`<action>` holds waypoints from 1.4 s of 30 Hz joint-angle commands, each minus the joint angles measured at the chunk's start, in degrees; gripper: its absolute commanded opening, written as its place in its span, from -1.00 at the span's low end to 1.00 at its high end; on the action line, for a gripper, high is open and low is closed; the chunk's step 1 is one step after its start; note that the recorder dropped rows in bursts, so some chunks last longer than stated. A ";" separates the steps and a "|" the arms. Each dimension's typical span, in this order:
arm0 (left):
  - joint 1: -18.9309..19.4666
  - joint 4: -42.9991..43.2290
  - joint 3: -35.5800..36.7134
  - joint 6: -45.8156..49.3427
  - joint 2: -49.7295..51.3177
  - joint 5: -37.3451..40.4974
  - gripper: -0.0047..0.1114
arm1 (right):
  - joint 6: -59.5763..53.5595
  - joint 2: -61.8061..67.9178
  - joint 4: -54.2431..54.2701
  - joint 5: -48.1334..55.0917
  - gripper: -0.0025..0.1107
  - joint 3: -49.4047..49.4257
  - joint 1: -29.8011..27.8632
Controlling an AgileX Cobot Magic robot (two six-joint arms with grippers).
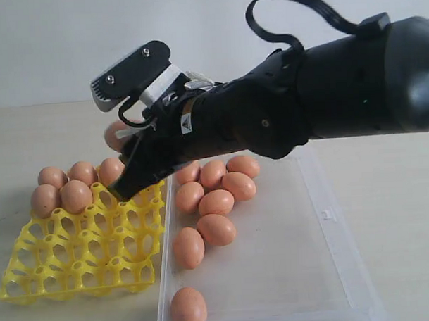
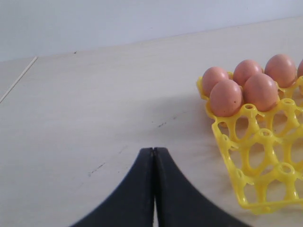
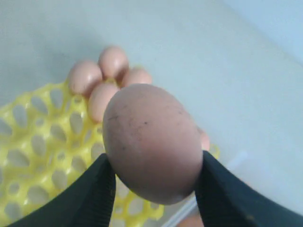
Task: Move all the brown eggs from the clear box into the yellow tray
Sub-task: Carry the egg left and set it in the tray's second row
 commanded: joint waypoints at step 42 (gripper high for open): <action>-0.43 -0.14 -0.23 -0.27 -0.32 -0.52 -0.92 | -13.67 27.60 -10.24 39.27 -0.88 -38.42 2.13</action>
